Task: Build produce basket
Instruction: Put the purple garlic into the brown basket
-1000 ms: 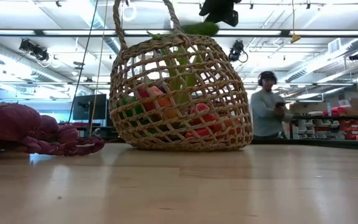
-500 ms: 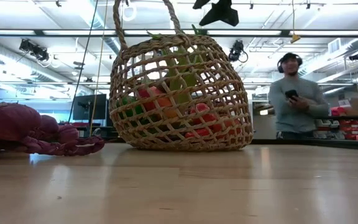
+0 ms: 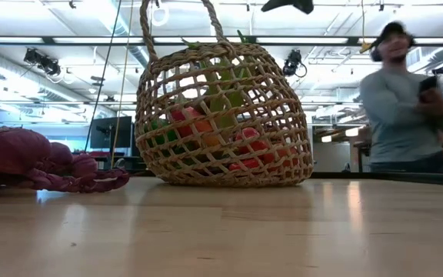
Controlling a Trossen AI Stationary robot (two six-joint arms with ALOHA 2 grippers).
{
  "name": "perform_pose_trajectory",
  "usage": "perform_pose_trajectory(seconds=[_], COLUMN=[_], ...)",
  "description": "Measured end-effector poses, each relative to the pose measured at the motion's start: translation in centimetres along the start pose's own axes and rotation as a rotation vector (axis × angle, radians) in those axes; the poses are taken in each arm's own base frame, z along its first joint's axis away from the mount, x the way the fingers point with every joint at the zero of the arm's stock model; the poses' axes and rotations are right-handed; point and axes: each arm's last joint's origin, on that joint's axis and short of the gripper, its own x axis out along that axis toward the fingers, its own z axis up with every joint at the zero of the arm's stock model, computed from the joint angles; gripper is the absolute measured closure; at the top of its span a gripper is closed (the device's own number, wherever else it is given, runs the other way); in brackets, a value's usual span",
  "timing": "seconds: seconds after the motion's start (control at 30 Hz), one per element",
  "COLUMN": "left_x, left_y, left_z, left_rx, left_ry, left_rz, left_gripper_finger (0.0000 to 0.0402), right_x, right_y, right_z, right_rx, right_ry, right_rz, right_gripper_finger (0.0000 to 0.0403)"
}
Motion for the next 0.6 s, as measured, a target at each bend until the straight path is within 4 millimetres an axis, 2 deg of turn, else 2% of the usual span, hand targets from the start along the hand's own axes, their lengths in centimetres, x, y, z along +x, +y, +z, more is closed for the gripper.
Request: perform_pose_trajectory(seconds=[0.2, 0.47, 0.6], left_x=[0.3, 1.2, 1.1], left_y=[0.8, 1.3, 2.5], left_z=[-0.6, -0.8, -1.7], left_rx=[-0.017, -0.054, -0.123], left_ry=[0.054, 0.040, 0.085], left_rz=[0.069, 0.104, 0.250], left_gripper_finger=[0.0005, 0.0005, 0.0006], right_x=[-1.9, -2.6, -3.0], right_y=[-0.4, -0.2, -0.3], right_z=[0.3, 0.2, 0.2], right_rx=[0.049, 0.042, 0.002], right_ry=[-0.085, -0.087, -0.092], right_rz=[-0.053, -0.028, -0.028], right_gripper_finger=[0.0183, 0.0183, 0.0184])
